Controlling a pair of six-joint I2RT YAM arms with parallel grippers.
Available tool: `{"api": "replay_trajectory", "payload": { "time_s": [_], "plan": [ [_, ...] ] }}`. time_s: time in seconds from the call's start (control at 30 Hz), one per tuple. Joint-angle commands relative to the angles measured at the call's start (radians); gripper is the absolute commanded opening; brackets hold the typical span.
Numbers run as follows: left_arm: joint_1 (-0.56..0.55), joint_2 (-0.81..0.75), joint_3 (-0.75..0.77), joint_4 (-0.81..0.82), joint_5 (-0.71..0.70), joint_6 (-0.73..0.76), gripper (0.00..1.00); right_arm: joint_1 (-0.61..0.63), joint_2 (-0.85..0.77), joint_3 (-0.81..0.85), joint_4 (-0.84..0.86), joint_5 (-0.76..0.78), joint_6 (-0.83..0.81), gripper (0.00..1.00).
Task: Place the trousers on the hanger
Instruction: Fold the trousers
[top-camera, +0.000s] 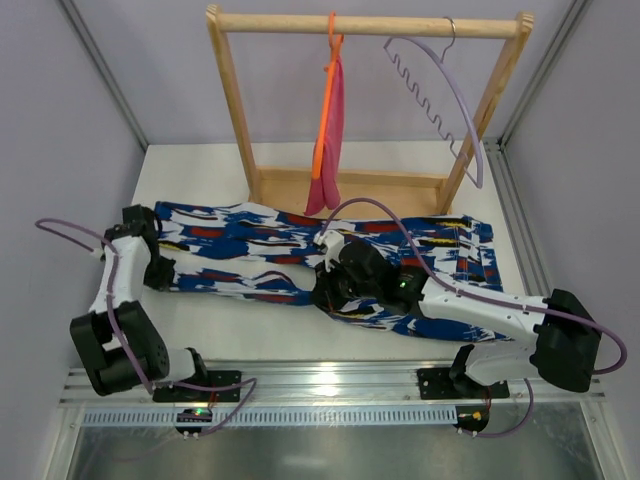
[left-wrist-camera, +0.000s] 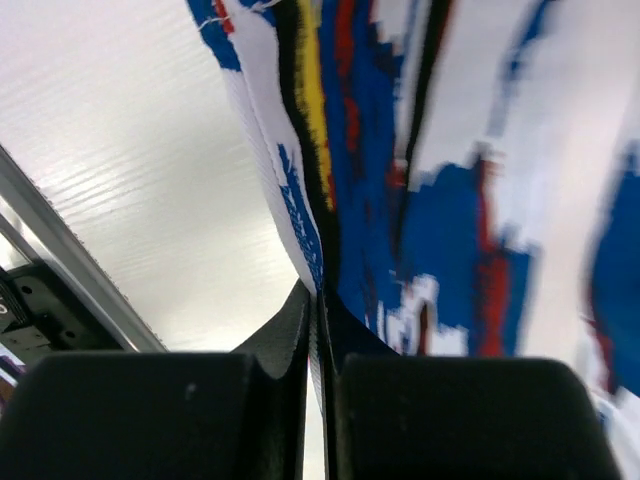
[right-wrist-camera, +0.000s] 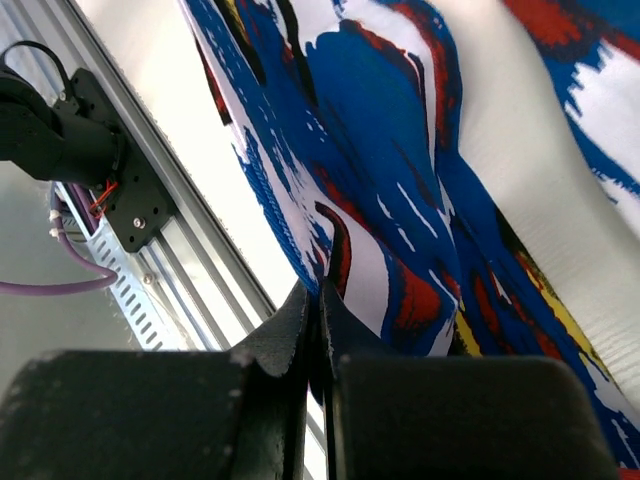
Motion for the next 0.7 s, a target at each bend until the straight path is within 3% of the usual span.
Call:
{"api": "replay_trajectory", "payload": {
  "time_s": [0.0,0.27,0.43,0.6,0.67],
  "plan": [
    [0.011,-0.135,0.156,-0.083,-0.194,0.039,0.01,-0.003,-0.089,0.044,-0.053,0.073,-0.062,0.04],
    [0.013,-0.273,0.279,-0.169,-0.257,0.085,0.01,0.0,-0.162,0.087,-0.15,0.094,-0.088,0.04],
    [0.011,-0.319,0.306,-0.237,-0.285,0.106,0.01,0.002,-0.193,0.084,-0.196,0.002,-0.123,0.04],
    [0.011,-0.339,0.357,-0.284,-0.398,0.158,0.0,0.02,-0.234,0.068,-0.236,-0.071,-0.171,0.04],
    [0.013,-0.338,0.372,-0.28,-0.441,0.187,0.0,0.02,-0.239,0.065,-0.236,-0.024,-0.175,0.04]
  ]
}}
